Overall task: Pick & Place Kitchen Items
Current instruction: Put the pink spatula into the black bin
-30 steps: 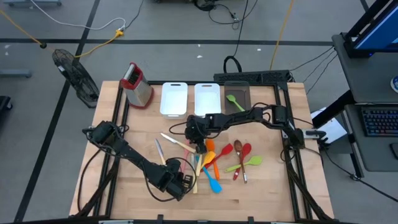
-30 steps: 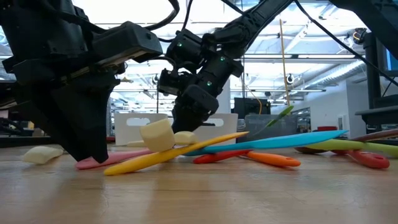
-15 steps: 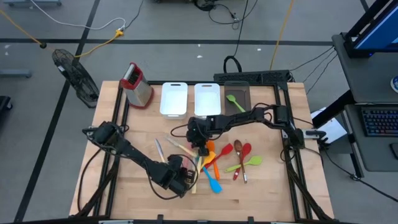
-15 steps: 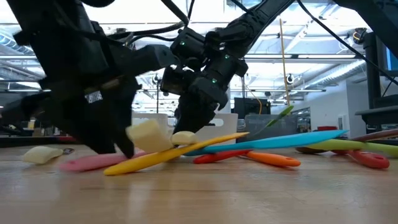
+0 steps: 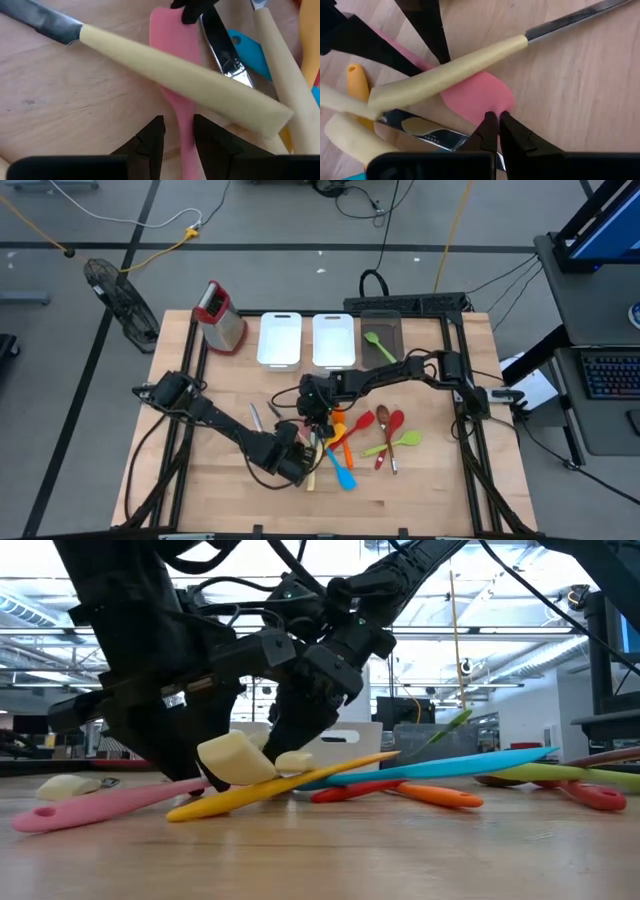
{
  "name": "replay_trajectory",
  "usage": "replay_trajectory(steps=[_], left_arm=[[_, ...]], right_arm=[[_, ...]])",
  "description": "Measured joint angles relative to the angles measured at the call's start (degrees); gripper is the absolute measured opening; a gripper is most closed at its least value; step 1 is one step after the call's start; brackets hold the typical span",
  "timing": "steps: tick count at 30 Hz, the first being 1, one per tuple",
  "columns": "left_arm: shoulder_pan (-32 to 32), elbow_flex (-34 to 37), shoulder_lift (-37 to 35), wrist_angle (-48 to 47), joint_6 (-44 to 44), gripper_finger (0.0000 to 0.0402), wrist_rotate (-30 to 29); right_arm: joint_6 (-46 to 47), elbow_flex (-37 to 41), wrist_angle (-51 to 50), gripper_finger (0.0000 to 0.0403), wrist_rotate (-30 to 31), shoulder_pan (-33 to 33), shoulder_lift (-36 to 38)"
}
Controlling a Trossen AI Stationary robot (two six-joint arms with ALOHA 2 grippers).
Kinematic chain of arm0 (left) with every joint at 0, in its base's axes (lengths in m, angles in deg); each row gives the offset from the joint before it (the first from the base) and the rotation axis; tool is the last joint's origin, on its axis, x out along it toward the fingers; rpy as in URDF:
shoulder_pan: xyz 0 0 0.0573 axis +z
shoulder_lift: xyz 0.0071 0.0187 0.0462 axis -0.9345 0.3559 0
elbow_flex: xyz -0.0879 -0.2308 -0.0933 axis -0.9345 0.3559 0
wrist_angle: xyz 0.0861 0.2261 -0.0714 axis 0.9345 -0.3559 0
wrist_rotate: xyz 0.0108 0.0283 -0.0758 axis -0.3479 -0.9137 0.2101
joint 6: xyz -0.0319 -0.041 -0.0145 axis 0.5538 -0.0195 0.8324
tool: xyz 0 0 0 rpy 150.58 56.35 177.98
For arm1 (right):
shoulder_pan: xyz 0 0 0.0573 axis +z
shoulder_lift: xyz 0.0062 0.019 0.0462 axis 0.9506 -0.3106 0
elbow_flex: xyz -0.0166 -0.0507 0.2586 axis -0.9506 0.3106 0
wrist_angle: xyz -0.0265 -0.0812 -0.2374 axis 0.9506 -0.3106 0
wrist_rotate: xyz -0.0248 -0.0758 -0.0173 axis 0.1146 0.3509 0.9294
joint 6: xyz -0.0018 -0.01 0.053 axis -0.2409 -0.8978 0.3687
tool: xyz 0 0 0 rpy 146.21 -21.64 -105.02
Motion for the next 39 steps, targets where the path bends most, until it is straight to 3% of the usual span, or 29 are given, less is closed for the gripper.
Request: replay_trajectory(steps=[6, 20, 34, 37, 39], left_arm=[[0.8, 0.0, 0.0, 0.1, -0.9, 0.0113, 4.2], [1.6, 0.0, -1.1, -0.9, 2.0, 0.0113, 6.2], [2.9, 0.0, -1.2, 1.2, 0.0, 0.0113, 8.2], [2.9, 0.0, -1.2, 1.3, 0.3, 0.0093, 8.5], [2.9, 0.0, -1.2, 1.2, -0.1, 0.0058, 9.2]], right_arm=[[0.0, 0.0, 0.2, 0.0000, 0.6, -0.1, 0.0], [0.0, -0.2, 0.3, 0.0000, 0.9, -0.1, 0.1], [-1.3, -5.4, -2.8, 0.0000, 1.2, 0.6, 0.3], [-1.4, -5.4, -3.2, 0.0000, 1.3, 0.6, 0.3], [-1.5, -5.4, -3.5, 0.0000, 1.3, 0.6, 0.3]])
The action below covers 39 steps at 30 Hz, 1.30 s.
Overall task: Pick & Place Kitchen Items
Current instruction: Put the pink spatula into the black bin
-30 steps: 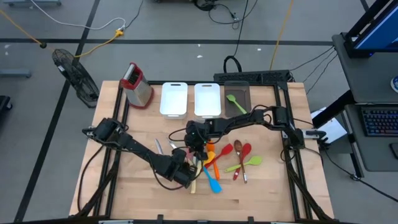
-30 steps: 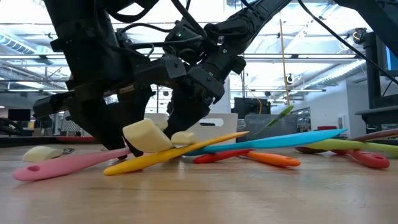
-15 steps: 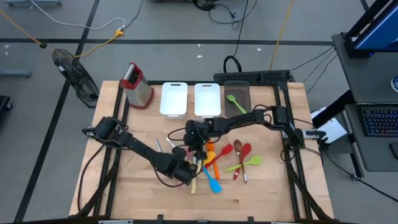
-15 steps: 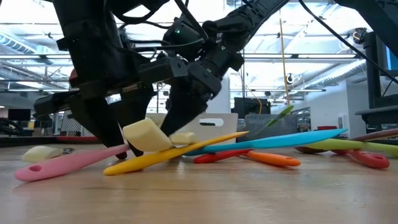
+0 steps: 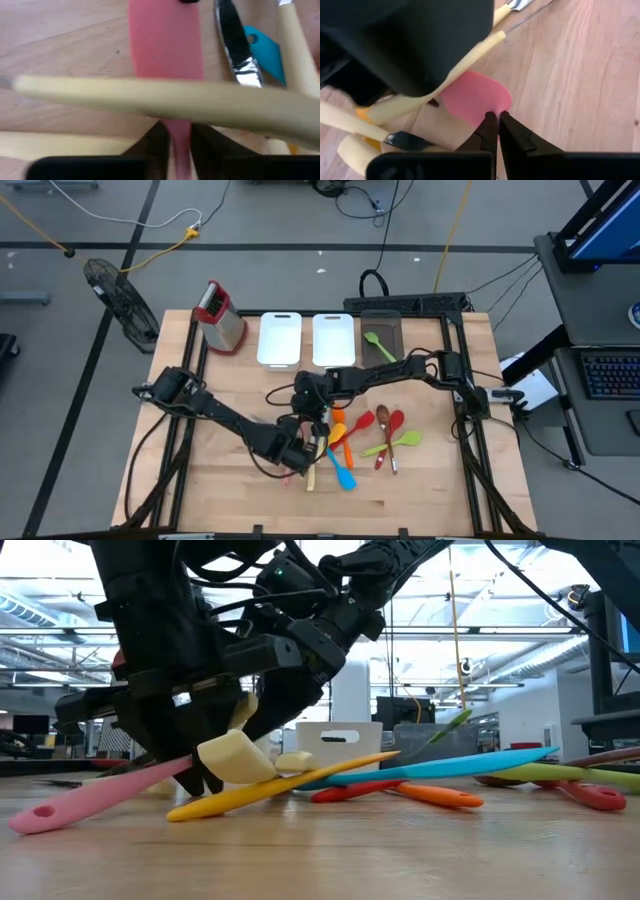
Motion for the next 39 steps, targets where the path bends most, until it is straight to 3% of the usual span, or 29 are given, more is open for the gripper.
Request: replay_trajectory(steps=[3, 15, 22, 29, 39], left_arm=[[-0.1, 0.0, 0.0, 0.3, -0.9, 0.0015, 0.5], [-0.4, 0.2, -3.5, -0.1, -1.4, 0.0005, 3.5], [-1.2, 0.1, -5.0, 1.0, -0.3, 0.0004, 9.3], [-2.4, 0.0, -9.0, 1.6, 1.4, 0.0004, 9.0], [-2.4, 0.0, -15.5, 2.5, -4.1, 0.0004, 7.6]], right_arm=[[-0.7, 0.0, -0.9, 0.0000, 0.1, -0.1, 0.0], [-2.0, 0.0, -1.7, 0.0004, 1.5, -0.2, 0.0], [-3.3, 0.0, -4.2, 0.0055, 4.8, -0.7, 0.2], [-6.5, 0.1, -12.8, 0.0120, 8.0, -2.0, 3.0], [-8.7, 0.1, -18.2, 0.0115, 7.9, -4.4, 8.2]])
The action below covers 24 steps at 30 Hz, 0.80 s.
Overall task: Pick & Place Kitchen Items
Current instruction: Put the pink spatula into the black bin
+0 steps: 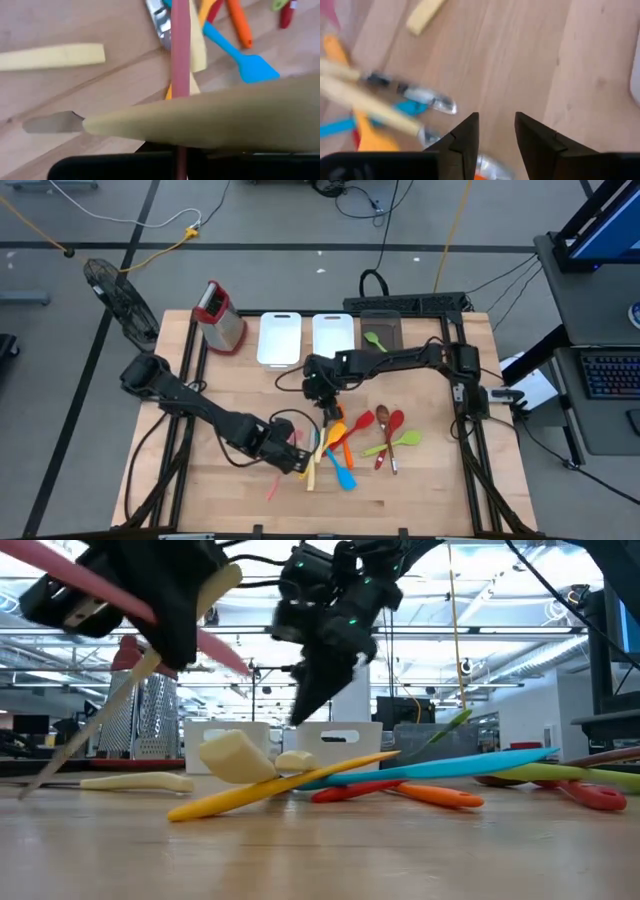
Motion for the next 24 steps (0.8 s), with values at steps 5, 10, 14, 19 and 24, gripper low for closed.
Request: replay_trajectory(steps=[5, 10, 14, 19, 24], left_arm=[[0.8, 0.0, -1.2, 0.0, -2.9, 0.0004, -1.9], [2.2, 0.0, -1.0, 0.4, -6.5, 0.0004, -2.9], [4.9, 1.3, -0.6, -0.1, -6.1, 0.0004, -1.3], [8.8, 4.4, -0.6, 2.6, -5.9, 0.0004, 5.3], [12.0, 4.9, -0.6, 3.8, -9.5, 0.0004, 6.0]], right_arm=[[-0.9, 0.6, -2.0, 0.0103, -0.1, -0.4, 3.4], [-0.8, 2.8, -2.4, 0.0096, -0.3, -0.3, 8.0], [-0.4, 5.5, -1.1, 0.0093, -0.3, -0.2, 12.3], [1.6, 11.0, 0.9, 0.0093, -0.3, -0.1, 18.8], [3.6, 17.4, 4.3, 0.0093, 0.0, -0.2, 25.8]])
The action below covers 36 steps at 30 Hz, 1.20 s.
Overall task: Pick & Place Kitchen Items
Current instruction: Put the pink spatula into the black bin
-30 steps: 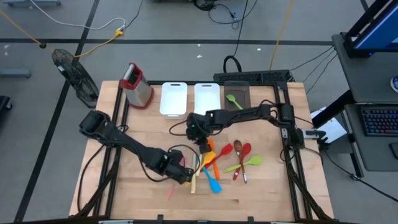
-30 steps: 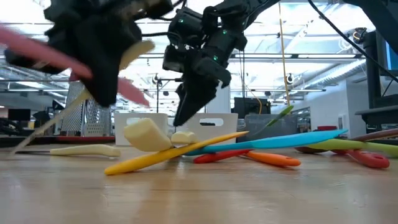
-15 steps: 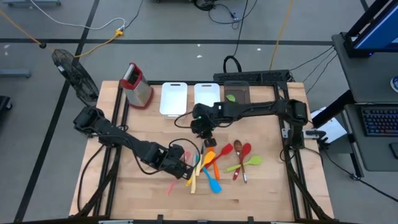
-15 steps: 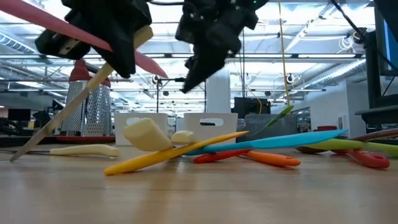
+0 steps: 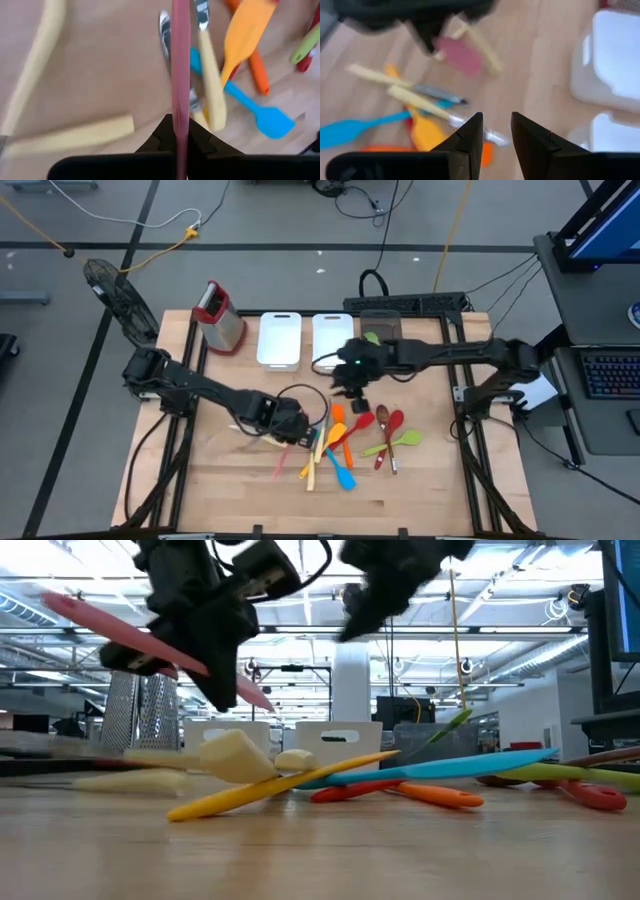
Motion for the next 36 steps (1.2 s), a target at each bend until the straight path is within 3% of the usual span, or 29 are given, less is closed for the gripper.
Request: replay_trajectory(steps=[8, 14, 22, 26, 31, 36], left_arm=[[3.6, 0.0, 0.0, 6.1, -5.1, 0.0004, 1.4], [6.2, -0.1, 0.0, 22.1, -9.1, 0.0004, 1.5], [10.4, -0.1, 0.0, 39.8, -13.4, 0.0004, -0.7], [13.0, -0.1, 0.0, 45.4, -14.2, 0.0004, -2.5], [17.7, -1.5, 0.0, 47.3, -15.4, 0.0004, -0.3], [21.9, -3.8, 0.0, 48.9, -17.3, 0.0004, 2.9]], right_arm=[[4.0, 10.1, 3.4, 0.0093, 4.7, 0.0, 11.0], [9.4, 20.0, 6.1, 0.0087, 4.8, 0.3, 20.8], [16.4, 31.3, 9.9, 0.0077, 12.0, 1.8, 34.9], [19.0, 34.0, 11.2, 0.0073, 12.7, 1.8, 41.3], [19.1, 34.9, 12.3, 0.0073, 21.1, 1.7, 47.4], [18.7, 34.9, 16.1, 0.0073, 26.9, 1.5, 48.9]])
